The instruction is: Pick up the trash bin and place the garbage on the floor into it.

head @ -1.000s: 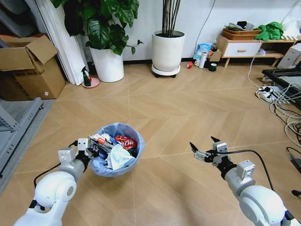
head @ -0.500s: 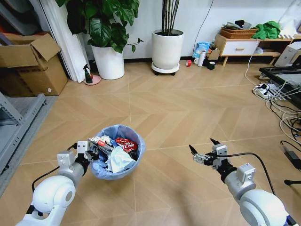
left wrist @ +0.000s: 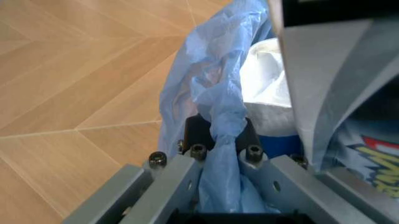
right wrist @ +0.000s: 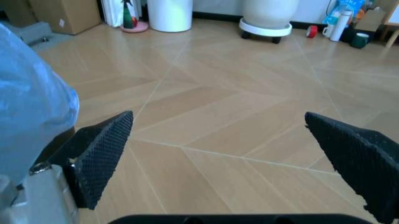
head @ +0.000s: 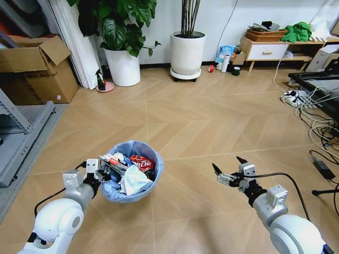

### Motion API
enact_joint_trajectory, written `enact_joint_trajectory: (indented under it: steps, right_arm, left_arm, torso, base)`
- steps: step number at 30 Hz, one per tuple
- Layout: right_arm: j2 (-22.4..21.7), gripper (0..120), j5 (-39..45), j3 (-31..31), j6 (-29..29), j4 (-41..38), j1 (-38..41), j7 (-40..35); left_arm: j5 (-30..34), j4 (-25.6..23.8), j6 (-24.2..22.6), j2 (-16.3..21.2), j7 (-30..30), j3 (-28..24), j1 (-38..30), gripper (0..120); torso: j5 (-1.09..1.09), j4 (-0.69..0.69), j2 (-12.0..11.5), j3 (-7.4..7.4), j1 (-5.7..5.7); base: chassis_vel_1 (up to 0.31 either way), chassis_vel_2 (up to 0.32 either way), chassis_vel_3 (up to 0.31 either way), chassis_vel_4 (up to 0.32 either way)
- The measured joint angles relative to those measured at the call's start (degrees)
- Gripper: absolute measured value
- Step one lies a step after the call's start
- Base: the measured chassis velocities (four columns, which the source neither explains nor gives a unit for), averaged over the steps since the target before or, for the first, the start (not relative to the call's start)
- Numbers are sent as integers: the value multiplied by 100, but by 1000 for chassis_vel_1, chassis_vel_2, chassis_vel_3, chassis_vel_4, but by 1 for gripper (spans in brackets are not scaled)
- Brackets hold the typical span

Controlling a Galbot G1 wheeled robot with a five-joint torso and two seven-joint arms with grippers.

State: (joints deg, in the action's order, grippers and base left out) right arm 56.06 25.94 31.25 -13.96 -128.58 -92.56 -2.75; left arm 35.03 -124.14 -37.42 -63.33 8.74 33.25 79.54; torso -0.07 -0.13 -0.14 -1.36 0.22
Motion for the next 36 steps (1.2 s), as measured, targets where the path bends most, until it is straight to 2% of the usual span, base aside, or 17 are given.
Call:
enact_joint_trajectory:
  steps: [14, 36]
  right_arm:
    - [23, 100, 12, -4, 9, -24, -36, 0]
    - [23, 100, 135, 7, -106, 12, -11, -46]
  left_arm:
    - [59, -5, -18, 17, -46, 85, 15, 0]
    - [-183, 77, 74, -66, -100, 2, -10, 0]
  torso:
    - [2, 1, 0, -1, 1]
    - [2, 0, 0, -1, 1]
  base:
    - [0, 0, 0, 0]
    - [0, 0, 0, 0]
